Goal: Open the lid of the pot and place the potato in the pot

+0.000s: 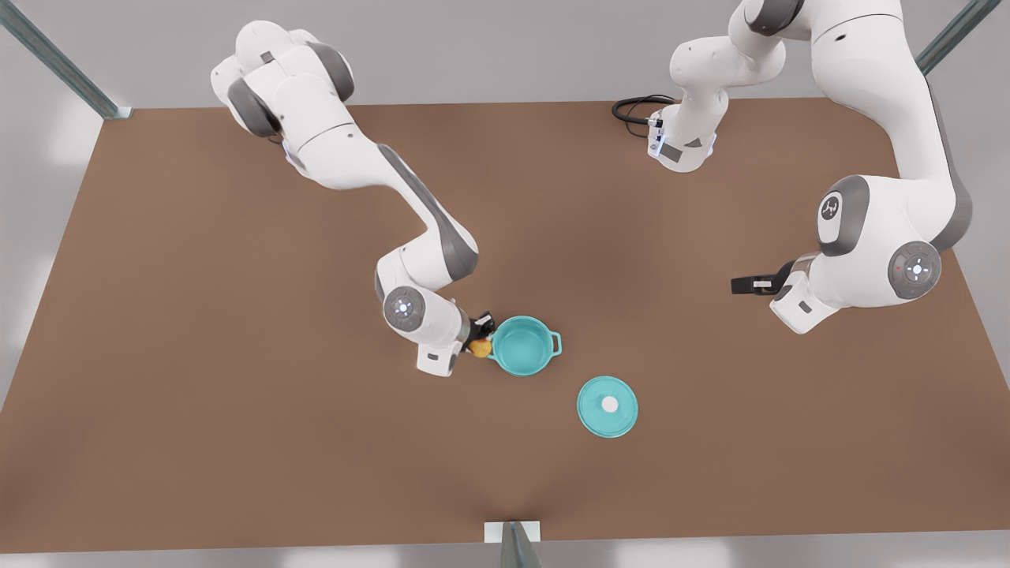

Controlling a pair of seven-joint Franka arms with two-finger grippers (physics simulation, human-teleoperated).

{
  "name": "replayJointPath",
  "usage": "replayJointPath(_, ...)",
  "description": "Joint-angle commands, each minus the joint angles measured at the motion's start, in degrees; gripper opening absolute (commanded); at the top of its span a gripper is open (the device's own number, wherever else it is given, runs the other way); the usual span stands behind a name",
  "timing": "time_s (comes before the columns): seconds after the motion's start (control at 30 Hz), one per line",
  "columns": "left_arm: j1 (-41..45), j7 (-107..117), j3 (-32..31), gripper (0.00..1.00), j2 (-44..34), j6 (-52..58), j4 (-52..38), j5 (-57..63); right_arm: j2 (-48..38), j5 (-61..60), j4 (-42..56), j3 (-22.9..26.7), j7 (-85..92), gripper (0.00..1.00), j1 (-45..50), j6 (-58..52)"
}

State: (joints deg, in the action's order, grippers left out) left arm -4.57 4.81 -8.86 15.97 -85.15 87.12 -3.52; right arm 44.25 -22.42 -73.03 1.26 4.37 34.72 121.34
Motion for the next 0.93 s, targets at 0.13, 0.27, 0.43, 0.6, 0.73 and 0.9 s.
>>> replayJointPath(0.13, 0.00, -1.64, -0.11, 1.00, -0.06, -0.02, -0.02, 0.01, 5.14, -2.11, 0.96, -0.56, -13.95, 0.53, 3.95, 12.43)
replayJointPath(0.27, 0.00, -1.29, -0.11, 1.00, -0.06, -0.02, -0.03, 0.01, 8.92, -2.11, 4.47, -0.65, -16.06, 0.53, 5.62, 16.30)
replayJointPath(0.43, 0.09, -1.29, -0.11, 1.00, -0.06, -0.02, -0.11, 0.01, 9.01, -2.72, 4.91, -0.65, -16.23, 1.00, 6.06, 17.26)
replayJointPath(0.6, 0.09, -1.38, -0.20, 1.00, -0.06, -0.11, -0.73, 0.10, 7.87, -2.90, 4.82, 0.32, -15.62, 1.00, 5.89, 17.09)
replayJointPath(0.73, 1.05, -1.82, -0.46, 1.00, 0.29, -2.57, -3.10, 0.27, -6.89, -2.54, -1.50, 21.49, 6.96, 1.00, -4.92, -19.46)
replayJointPath(0.9, 1.05, -1.91, -0.46, 1.00, 0.38, -2.57, -3.72, 0.27, -14.72, 7.03, -11.44, 24.85, 11.19, 1.00, -16.96, -31.60)
